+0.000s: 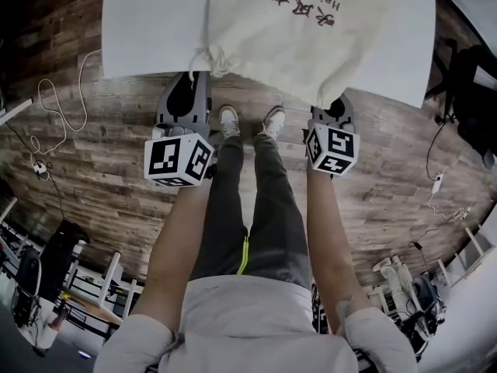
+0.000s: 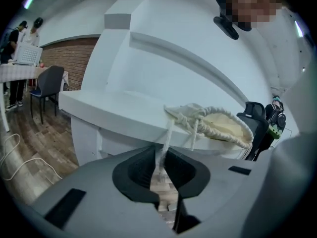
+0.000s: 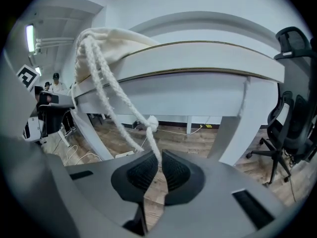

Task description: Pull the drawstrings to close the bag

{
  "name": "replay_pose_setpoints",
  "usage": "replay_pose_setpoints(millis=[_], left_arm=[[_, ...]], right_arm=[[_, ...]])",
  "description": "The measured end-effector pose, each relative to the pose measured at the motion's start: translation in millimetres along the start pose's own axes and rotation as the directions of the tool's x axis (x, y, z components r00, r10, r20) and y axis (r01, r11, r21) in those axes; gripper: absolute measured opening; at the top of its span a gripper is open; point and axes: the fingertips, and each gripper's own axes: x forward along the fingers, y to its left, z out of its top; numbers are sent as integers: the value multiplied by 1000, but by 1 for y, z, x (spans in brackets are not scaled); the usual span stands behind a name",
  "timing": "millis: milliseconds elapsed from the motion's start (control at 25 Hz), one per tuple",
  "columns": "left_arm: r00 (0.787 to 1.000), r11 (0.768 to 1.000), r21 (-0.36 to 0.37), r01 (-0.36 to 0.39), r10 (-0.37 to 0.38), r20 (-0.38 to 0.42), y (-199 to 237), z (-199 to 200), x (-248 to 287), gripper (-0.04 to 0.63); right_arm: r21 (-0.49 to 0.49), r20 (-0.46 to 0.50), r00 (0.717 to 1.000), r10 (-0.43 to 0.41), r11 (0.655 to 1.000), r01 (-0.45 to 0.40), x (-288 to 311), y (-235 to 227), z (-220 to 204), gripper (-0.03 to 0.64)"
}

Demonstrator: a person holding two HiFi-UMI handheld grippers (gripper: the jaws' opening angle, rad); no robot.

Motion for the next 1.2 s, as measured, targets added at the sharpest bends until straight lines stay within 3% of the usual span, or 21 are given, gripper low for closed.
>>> replay_pose_setpoints(millis=[120,240,440,760,920,1200], left_arm=[[1000,1000,13,0,0,2,5,0,0,26],[1000,999,39,-15,14,15,15,5,-7,24],[999,983,184,4,-12,42,10,31,-32,23],[991,965,246,-96,69,115,35,67,-66,22],[984,959,252,-129,92,153,44,89,-77,22],[970,939,326,-113,33,240,14,143,-88,21]], right_arm=[[10,9,1000,-11,1000,11,-5,-5,1,44],[32,15,999,-40,999,39,-13,-14,2,43],[42,37,995,-98,995,96,-33,-31,9,41],[69,72,979,-188,981,184,-71,-62,20,41],[59,101,970,-222,975,217,-99,-77,37,41],[6,191,946,-260,964,264,-143,-94,97,41]])
